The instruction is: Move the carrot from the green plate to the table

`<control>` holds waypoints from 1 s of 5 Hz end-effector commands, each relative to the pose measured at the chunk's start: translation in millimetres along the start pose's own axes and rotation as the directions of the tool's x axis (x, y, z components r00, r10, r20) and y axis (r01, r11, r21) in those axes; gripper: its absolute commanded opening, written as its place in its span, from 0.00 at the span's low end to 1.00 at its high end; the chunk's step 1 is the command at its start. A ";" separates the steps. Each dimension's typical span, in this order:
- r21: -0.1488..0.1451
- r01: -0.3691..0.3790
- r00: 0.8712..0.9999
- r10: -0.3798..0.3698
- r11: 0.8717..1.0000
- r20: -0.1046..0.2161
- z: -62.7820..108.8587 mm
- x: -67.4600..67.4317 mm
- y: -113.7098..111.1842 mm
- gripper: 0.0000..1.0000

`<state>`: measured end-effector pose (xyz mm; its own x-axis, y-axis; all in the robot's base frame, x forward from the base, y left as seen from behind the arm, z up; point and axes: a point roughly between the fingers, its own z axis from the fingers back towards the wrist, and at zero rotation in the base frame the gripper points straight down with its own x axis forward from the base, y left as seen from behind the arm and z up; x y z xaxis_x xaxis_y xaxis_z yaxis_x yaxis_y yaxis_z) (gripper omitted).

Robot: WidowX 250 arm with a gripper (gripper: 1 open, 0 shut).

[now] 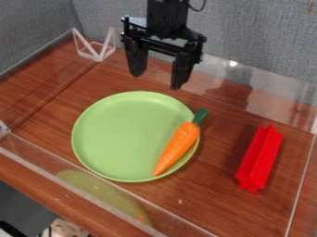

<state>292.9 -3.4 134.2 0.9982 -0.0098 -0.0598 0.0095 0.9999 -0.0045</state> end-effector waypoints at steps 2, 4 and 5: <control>-0.006 0.057 0.998 -0.057 0.998 -0.030 -40.8 -14.6 -12.6 1.00; -0.026 0.058 0.998 -0.058 0.998 -0.002 -93.0 10.4 -32.0 1.00; -0.031 0.106 0.994 -0.106 0.994 0.000 -97.9 13.9 -40.1 0.00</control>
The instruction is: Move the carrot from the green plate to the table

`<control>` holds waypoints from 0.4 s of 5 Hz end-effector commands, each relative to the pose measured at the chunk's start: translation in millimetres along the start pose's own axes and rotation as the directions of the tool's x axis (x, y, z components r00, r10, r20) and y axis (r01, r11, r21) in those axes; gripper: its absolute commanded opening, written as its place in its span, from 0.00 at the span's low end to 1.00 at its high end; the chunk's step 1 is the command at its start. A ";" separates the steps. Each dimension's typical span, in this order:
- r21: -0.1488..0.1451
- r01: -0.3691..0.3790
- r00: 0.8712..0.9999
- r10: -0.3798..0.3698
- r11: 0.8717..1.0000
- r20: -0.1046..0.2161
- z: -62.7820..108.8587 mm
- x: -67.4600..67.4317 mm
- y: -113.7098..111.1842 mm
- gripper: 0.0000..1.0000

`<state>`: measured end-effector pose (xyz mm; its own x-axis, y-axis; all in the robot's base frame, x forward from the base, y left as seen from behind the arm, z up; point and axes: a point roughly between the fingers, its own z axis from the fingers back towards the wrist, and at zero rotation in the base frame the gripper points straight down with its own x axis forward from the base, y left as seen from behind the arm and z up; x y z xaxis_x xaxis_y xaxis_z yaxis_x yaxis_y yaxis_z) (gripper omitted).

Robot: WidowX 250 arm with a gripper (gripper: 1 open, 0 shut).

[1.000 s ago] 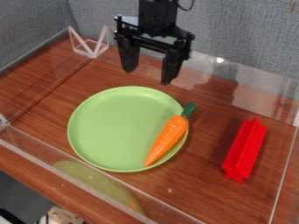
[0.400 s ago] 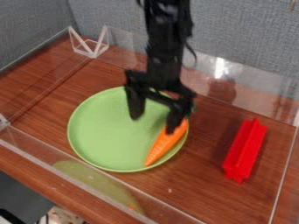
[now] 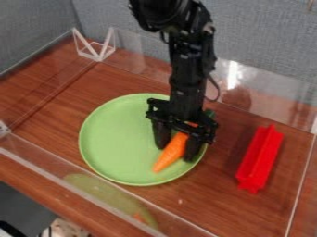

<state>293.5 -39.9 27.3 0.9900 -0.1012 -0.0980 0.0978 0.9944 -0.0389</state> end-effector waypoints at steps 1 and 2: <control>0.002 0.063 0.997 -0.063 0.998 0.036 12.4 9.3 -10.2 0.00; 0.004 0.064 0.997 -0.064 0.998 0.036 14.7 15.0 -5.5 0.00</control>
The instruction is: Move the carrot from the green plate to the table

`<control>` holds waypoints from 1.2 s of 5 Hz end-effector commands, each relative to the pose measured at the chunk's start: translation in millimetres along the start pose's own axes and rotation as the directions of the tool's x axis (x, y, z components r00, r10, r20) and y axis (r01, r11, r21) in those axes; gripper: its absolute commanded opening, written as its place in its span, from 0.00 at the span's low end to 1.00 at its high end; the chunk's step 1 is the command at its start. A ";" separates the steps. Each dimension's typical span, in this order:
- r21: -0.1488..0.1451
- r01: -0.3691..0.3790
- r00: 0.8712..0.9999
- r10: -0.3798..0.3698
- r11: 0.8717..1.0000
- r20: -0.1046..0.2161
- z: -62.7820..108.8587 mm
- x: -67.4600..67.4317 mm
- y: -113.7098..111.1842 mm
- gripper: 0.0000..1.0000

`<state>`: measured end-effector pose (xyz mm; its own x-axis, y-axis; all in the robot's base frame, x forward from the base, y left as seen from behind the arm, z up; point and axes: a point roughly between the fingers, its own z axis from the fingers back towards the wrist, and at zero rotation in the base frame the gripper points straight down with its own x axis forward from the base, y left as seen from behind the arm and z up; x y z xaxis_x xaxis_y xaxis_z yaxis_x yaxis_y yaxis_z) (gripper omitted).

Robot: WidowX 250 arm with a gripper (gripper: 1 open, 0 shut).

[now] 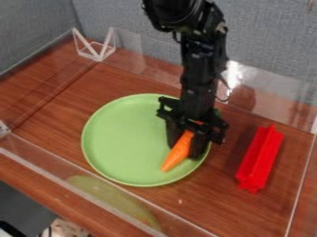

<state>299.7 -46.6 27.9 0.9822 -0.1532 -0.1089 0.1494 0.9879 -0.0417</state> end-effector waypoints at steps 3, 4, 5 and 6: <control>-0.004 -0.081 0.995 0.081 0.997 0.060 7.2 -1.4 28.7 0.00; -0.003 -0.123 0.991 0.123 0.992 0.058 4.9 -7.4 38.6 0.00; -0.004 -0.212 0.976 0.211 0.977 0.058 4.3 -12.5 45.2 0.00; 0.004 -0.292 0.955 0.291 0.957 0.063 3.8 -16.3 49.9 0.00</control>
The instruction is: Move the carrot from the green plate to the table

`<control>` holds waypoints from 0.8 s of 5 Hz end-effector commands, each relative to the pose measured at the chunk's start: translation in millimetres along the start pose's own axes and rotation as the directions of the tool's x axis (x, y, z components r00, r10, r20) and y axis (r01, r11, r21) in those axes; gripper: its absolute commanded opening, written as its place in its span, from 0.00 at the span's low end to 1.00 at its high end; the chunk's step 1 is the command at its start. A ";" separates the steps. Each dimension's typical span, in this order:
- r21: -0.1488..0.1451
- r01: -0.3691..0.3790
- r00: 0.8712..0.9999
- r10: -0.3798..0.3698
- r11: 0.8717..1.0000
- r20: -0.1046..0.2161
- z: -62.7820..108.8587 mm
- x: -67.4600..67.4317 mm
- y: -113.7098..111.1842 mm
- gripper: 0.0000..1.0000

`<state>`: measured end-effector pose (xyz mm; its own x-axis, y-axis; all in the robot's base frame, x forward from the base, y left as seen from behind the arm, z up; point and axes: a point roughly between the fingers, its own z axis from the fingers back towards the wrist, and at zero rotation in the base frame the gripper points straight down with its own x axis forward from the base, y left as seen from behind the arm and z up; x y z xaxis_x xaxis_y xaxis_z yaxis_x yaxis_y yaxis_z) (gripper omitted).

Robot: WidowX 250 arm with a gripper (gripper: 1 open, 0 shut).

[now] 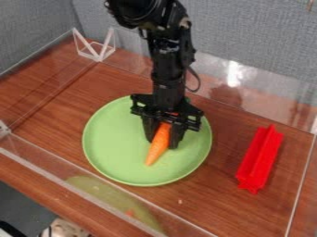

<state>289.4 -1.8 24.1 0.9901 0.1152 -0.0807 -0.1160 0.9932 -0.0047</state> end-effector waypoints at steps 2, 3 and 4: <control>0.019 -0.022 0.999 0.021 1.000 0.029 5.9 5.7 19.7 0.00; 0.028 -0.018 0.999 0.017 0.999 0.032 5.3 6.4 26.0 0.00; 0.033 -0.022 0.999 0.021 0.999 0.032 8.9 6.8 25.9 0.00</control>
<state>290.7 18.5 25.1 0.9902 0.1180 -0.0746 -0.1161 0.9928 0.0290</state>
